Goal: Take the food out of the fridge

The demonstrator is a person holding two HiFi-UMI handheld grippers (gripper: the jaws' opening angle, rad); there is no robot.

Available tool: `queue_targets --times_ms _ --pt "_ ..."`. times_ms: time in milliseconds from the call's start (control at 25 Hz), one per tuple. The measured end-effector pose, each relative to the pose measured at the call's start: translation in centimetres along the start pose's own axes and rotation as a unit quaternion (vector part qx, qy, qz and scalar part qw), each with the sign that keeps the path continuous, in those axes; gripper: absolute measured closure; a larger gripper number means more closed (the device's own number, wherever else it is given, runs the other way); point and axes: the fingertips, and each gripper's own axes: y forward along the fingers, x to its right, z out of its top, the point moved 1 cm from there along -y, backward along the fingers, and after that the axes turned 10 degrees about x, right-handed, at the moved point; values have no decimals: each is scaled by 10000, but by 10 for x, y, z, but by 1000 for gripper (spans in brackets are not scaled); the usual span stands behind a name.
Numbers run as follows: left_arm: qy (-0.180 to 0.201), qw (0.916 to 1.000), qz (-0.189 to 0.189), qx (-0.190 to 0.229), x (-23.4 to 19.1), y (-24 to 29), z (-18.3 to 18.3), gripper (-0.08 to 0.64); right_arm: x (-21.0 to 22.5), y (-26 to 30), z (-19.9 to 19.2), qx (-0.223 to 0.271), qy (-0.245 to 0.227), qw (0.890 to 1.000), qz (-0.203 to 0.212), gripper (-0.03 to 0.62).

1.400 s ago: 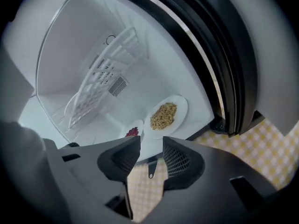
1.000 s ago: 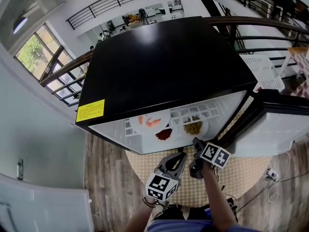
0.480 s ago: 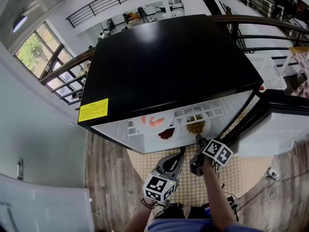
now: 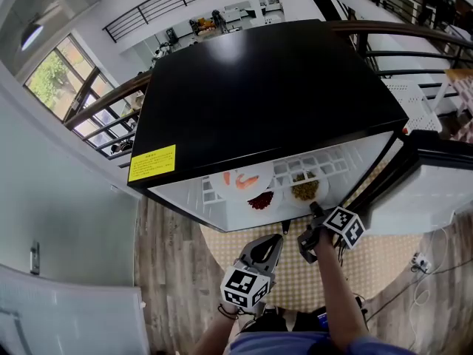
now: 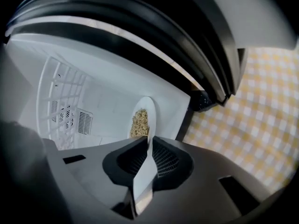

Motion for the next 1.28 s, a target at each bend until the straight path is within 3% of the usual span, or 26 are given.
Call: queue_targets --times_ms 240,360,480,720,840,1000,1280 --pt "-298 9991 -186 -251 4 -1 -15 540 14 -30 -10 -194 208 9996 20 551" --pt "-616 9970 -264 -384 4 4 -24 461 18 -43 -14 -286 277 9992 52 555" --pt "-754 9936 -493 -678 7 14 -40 400 18 -56 -15 -300 262 9992 105 560" --pt "-1039 9823 -648 -1421 3 34 -81 368 25 -73 -20 -331 451 9983 148 563" --pt "-1605 9746 -598 -1445 0 39 -94 360 30 -80 -22 -324 482 9982 147 563" --pt "-2698 9532 -329 -1322 -9 46 -105 345 35 -86 -24 -339 519 9980 138 563" --pt "-3243 9391 -258 -1109 -11 65 -101 347 39 -91 -27 -390 363 9985 115 563"
